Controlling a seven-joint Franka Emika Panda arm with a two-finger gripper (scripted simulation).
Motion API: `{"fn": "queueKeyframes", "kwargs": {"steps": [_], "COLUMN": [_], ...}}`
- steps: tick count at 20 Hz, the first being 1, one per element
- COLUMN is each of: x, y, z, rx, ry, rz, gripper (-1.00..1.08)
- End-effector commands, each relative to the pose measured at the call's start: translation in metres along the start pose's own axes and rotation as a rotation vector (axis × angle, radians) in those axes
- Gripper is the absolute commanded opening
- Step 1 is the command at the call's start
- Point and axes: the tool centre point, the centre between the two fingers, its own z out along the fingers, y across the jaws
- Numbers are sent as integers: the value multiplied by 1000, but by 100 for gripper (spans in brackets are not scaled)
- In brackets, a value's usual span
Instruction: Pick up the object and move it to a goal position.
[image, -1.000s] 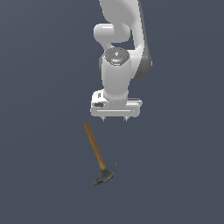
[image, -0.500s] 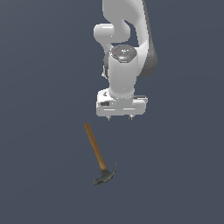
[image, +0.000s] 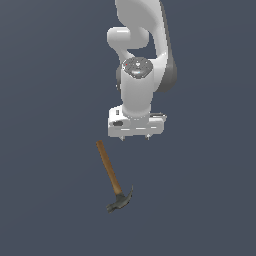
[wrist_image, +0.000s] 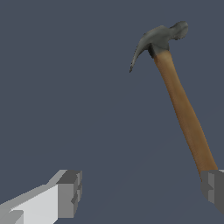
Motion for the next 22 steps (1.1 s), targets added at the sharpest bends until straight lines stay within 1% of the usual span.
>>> {"fn": "queueKeyframes", "kwargs": {"steps": [1,5,11,15,22], "x": [5,17,38,46,53], "y": [7,23,57,77,97], "z": [7,24,61,83,105], "rx": [-2,-6,-12,-14,-16], "ry": [-2,-4,-11,-14,-18], "rz": [-16,-56,-135,-178,-222], "gripper": [100,100,100,100,100]}}
